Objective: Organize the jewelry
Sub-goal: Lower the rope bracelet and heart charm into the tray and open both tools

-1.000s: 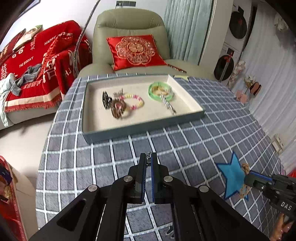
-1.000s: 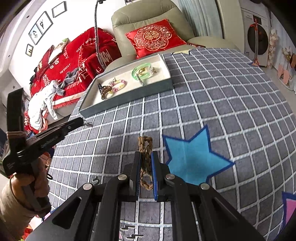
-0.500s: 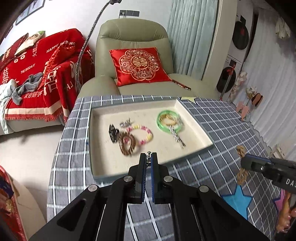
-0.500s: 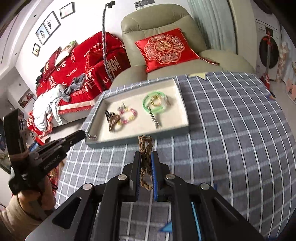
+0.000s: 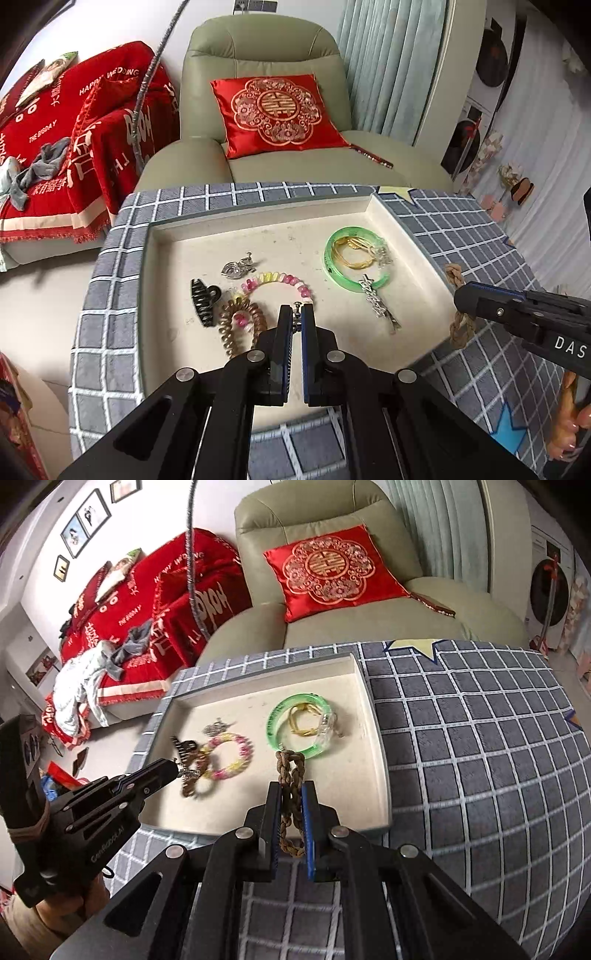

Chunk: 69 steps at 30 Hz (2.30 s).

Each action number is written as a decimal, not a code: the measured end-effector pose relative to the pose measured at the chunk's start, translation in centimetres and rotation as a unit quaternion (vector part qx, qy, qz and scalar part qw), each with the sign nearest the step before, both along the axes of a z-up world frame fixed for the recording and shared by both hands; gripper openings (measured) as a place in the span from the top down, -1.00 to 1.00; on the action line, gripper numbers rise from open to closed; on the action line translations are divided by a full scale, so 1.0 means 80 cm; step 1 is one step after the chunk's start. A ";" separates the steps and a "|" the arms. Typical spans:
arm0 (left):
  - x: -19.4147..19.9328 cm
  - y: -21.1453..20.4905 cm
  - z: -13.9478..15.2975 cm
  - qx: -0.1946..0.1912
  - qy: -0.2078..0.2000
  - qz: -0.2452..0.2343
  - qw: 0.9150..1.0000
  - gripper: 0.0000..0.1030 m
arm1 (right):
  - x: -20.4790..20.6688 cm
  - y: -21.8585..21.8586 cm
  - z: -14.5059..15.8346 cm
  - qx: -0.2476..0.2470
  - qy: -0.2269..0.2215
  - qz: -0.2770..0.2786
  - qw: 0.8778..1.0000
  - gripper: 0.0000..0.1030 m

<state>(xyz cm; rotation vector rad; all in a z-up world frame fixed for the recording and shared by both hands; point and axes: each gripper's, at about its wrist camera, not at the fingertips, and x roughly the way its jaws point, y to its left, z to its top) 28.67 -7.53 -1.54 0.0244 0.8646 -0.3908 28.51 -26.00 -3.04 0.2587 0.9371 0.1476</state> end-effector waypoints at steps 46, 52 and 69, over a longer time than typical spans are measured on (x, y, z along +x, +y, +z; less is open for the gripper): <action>0.012 -0.030 -0.020 0.048 -0.017 0.022 0.998 0.65 | 0.042 -0.016 -0.026 0.006 0.002 -0.031 0.999 -0.48; 0.017 -0.020 -0.017 0.043 -0.014 0.039 0.998 0.65 | 0.034 -0.029 -0.017 0.000 -0.004 -0.047 0.999 -0.48; 0.019 0.018 -0.011 0.049 -0.023 0.076 0.996 0.65 | 0.031 -0.016 -0.018 -0.019 0.000 -0.035 0.999 -0.48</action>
